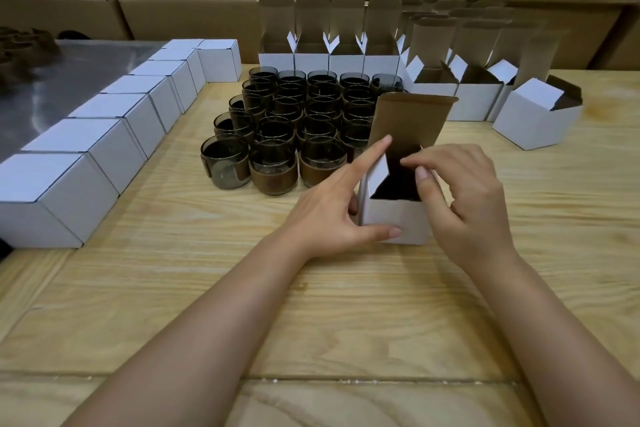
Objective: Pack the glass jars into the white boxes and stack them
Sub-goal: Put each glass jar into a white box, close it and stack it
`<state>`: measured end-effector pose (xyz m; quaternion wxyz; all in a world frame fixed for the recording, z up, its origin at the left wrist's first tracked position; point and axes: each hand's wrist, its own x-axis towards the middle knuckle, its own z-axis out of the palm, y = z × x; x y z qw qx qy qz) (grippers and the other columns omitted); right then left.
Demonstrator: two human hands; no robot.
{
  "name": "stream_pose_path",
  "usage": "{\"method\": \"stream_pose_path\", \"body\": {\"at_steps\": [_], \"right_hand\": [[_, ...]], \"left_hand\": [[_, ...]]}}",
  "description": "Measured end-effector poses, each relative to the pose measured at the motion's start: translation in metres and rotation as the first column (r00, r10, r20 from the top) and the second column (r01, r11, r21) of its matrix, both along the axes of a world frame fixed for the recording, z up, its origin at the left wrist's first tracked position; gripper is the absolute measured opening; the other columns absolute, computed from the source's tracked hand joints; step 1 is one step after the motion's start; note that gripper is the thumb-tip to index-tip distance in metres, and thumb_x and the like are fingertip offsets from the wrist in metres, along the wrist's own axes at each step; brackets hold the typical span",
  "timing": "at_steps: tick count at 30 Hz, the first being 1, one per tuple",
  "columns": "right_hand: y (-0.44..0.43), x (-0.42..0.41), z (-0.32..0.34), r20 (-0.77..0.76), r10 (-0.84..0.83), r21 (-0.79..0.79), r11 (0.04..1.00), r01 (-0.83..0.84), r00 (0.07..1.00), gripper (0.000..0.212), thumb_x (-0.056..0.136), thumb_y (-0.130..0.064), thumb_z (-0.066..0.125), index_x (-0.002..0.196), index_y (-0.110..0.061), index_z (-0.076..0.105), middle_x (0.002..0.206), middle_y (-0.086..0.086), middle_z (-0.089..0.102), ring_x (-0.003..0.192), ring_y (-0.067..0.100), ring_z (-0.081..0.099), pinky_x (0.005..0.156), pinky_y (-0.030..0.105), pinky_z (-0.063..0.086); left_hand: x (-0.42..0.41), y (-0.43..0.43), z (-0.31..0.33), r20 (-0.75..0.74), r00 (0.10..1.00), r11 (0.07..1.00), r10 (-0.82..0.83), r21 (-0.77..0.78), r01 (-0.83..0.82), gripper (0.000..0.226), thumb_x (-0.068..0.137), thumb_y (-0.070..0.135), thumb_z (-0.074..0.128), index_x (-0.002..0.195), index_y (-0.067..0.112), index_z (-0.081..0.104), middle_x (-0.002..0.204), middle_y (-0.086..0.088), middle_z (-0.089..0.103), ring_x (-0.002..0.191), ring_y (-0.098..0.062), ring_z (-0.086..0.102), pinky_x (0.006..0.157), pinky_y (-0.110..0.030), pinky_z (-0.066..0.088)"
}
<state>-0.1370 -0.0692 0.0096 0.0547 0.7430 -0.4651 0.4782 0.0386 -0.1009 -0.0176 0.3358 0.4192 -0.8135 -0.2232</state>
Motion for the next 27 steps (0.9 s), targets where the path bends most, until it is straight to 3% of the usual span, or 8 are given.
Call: {"method": "stream_pose_path", "body": {"at_steps": [2, 4, 6, 9, 14, 18, 23, 27], "right_hand": [[-0.003, -0.007, 0.000, 0.013, -0.018, -0.014, 1.000, 0.018, 1.000, 0.021, 0.091, -0.007, 0.049, 0.096, -0.004, 0.069, 0.091, -0.002, 0.060, 0.091, 0.012, 0.047, 0.084, 0.017, 0.034], [-0.006, -0.013, 0.002, 0.111, -0.037, 0.012, 0.999, 0.036, 0.993, 0.022, 0.091, -0.007, 0.046, 0.096, -0.008, 0.068, 0.088, -0.004, 0.058, 0.088, 0.014, 0.049, 0.080, 0.015, 0.035], [-0.007, -0.017, 0.003, 0.249, -0.029, 0.103, 0.995, 0.003, 0.968, 0.026, 0.090, -0.008, 0.044, 0.097, -0.021, 0.066, 0.083, -0.016, 0.056, 0.087, 0.016, 0.051, 0.082, 0.026, 0.041], [-0.006, -0.023, 0.009, 0.335, -0.018, 0.251, 0.965, -0.070, 0.942, 0.037, 0.088, -0.016, 0.042, 0.098, -0.046, 0.061, 0.070, -0.027, 0.053, 0.083, 0.008, 0.046, 0.091, 0.052, 0.039], [-0.011, -0.035, 0.007, 0.180, 0.036, 0.342, 0.935, -0.097, 0.983, 0.055, 0.089, -0.008, 0.049, 0.111, -0.058, 0.051, 0.070, -0.010, 0.041, 0.080, 0.000, 0.037, 0.094, 0.049, 0.031], [-0.014, -0.041, 0.007, 0.153, 0.012, 0.494, 0.865, -0.087, 0.988, 0.056, 0.085, -0.024, 0.037, 0.119, -0.069, 0.035, 0.081, -0.009, 0.033, 0.087, 0.004, 0.032, 0.088, 0.017, 0.019], [-0.020, -0.047, 0.007, 0.039, -0.007, 0.681, 0.732, -0.022, 0.999, 0.051, 0.093, -0.026, 0.025, 0.112, -0.072, 0.036, 0.090, -0.009, 0.034, 0.095, 0.009, 0.028, 0.081, 0.027, 0.016], [-0.018, -0.047, 0.008, 0.031, -0.021, 0.700, 0.714, -0.006, 0.999, 0.058, 0.099, -0.014, 0.025, 0.110, -0.070, 0.036, 0.093, -0.008, 0.037, 0.097, 0.009, 0.028, 0.083, 0.028, 0.017]], "left_hand": [[0.000, 0.001, 0.001, 0.001, 1.000, 1.000, 0.005, -0.008, -0.005, 0.102, 0.061, 0.069, 0.070, 0.138, 0.067, 0.002, 0.117, 0.024, 0.045, 0.081, -0.002, 0.058, 0.070, -0.035, 0.055], [0.001, 0.001, 0.002, -0.005, 1.000, 1.000, 0.010, -0.009, -0.010, 0.103, 0.060, 0.069, 0.070, 0.136, 0.067, 0.001, 0.119, 0.020, 0.049, 0.083, -0.005, 0.060, 0.072, -0.038, 0.055], [0.001, 0.001, 0.002, -0.023, 1.000, 1.000, 0.011, 0.008, -0.010, 0.106, 0.058, 0.067, 0.072, 0.135, 0.062, -0.001, 0.119, 0.015, 0.056, 0.083, -0.004, 0.062, 0.073, -0.038, 0.054], [0.000, 0.001, -0.002, -0.049, 0.998, 0.999, 0.043, 0.016, -0.042, 0.108, 0.055, 0.063, 0.076, 0.133, 0.050, 0.002, 0.092, 0.026, 0.058, 0.072, 0.001, 0.062, 0.066, -0.034, 0.054], [0.000, -0.001, -0.004, -0.064, 0.996, 0.995, 0.055, 0.086, -0.049, 0.098, 0.054, 0.057, 0.082, 0.120, 0.048, 0.010, 0.095, 0.005, 0.060, 0.079, -0.009, 0.063, 0.073, -0.040, 0.054], [0.000, -0.002, -0.005, -0.047, 0.998, 0.989, 0.032, 0.148, -0.025, 0.089, 0.053, 0.058, 0.083, 0.102, 0.056, 0.009, 0.103, 0.019, 0.051, 0.090, 0.005, 0.053, 0.072, -0.019, 0.043], [0.000, -0.004, -0.007, -0.057, 0.998, 0.979, 0.021, 0.201, -0.009, 0.086, 0.056, 0.052, 0.086, 0.100, 0.053, 0.012, 0.111, 0.018, 0.055, 0.098, 0.007, 0.053, 0.075, -0.009, 0.039], [-0.001, -0.003, -0.005, -0.069, 0.998, 0.977, 0.002, 0.214, 0.012, 0.087, 0.058, 0.050, 0.086, 0.106, 0.054, 0.014, 0.116, 0.008, 0.059, 0.107, -0.007, 0.057, 0.089, -0.027, 0.047]]}}
